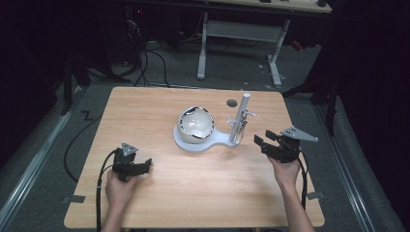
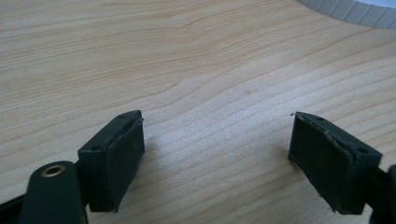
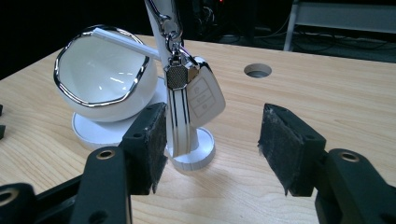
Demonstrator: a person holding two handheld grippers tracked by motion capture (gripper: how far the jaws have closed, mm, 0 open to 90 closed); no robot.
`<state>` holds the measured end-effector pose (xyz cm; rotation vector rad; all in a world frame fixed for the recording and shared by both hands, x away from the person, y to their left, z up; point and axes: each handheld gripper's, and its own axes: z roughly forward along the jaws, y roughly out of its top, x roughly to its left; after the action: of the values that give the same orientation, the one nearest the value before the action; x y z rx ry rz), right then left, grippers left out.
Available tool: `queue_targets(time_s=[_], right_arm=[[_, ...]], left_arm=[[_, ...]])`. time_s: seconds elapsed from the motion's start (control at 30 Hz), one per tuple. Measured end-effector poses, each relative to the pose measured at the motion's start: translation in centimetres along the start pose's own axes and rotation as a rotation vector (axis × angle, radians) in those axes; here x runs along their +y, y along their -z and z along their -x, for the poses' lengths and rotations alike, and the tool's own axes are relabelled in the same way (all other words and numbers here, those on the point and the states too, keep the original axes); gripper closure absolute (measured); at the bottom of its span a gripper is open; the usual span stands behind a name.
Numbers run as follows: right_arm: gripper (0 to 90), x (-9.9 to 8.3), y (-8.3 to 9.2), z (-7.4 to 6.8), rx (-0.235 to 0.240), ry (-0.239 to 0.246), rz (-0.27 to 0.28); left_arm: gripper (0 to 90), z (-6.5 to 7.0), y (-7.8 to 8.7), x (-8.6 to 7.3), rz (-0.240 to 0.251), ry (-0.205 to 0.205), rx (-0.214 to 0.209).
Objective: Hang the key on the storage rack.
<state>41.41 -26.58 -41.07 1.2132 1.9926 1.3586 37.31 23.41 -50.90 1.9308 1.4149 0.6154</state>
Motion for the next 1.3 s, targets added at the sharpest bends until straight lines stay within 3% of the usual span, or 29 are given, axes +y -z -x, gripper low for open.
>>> queue_targets(time_s=[0.57,1.3], right_arm=[[43.3,-1.1,1.6,0.9,-0.015,-0.033,0.008],[43.6,-3.1,2.3,1.8,-0.034,-0.070,-0.012]], left_arm=[[18.5,0.0,0.0,0.0,0.000,0.000,0.000],[18.6,0.0,0.0,0.0,0.001,0.000,0.001]])
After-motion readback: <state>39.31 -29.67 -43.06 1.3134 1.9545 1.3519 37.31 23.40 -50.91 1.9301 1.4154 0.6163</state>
